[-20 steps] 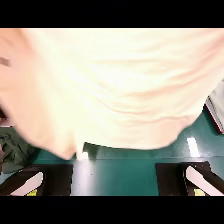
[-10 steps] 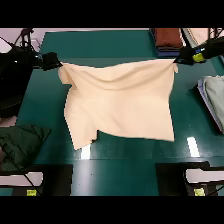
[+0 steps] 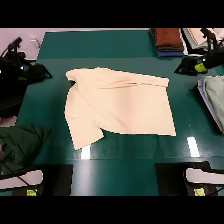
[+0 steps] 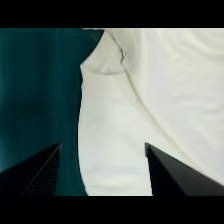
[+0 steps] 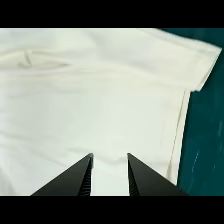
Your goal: Fold the shirts.
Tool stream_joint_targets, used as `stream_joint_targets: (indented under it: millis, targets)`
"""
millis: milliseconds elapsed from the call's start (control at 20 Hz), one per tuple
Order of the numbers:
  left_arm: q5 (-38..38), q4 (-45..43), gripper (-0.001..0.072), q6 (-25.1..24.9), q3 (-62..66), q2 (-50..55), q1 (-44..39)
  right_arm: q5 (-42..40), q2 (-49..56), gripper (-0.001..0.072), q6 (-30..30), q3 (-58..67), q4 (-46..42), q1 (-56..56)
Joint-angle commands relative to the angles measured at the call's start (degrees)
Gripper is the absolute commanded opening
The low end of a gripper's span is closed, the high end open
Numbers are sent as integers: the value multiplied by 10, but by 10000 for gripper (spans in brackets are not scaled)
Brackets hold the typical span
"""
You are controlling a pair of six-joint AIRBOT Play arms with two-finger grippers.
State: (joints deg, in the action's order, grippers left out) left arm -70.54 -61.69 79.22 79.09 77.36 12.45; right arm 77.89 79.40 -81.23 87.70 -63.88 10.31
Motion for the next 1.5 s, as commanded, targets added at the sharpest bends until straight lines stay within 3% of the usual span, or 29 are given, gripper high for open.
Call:
stream_joint_targets:
  millis: [0,300,450,700,850,900,1100,1150,1200,1300,1450]
  targets:
    - [-14,-15,608,-2,-148,-50,9,10,-73,263,17,-101,-1,1]
    - [90,57,607,-26,-328,-52,9,-15,-140,262,23,-194,2,-14]
    - [130,107,607,-47,-359,-52,3,-19,-145,263,25,-201,19,-10]
    - [202,108,597,-36,-367,-51,-82,-26,-144,263,29,-201,28,-9]
    - [180,106,84,-28,-348,-51,-93,5,-145,263,38,-207,24,21]
    - [166,103,27,-29,-335,-51,-91,23,-145,263,42,-221,23,44]
    - [135,102,26,-33,-285,-66,-91,64,-147,289,48,-341,-7,176]
    - [135,102,26,-33,-278,-71,-91,68,-146,473,48,-376,-21,210]
    - [136,103,26,-33,-275,-75,-91,64,-146,526,48,-414,-24,245]
    - [139,103,26,-33,-275,-77,-91,45,-146,494,48,-477,-21,296]
    - [139,103,26,-32,-275,-77,-91,14,-145,379,72,-536,5,308]
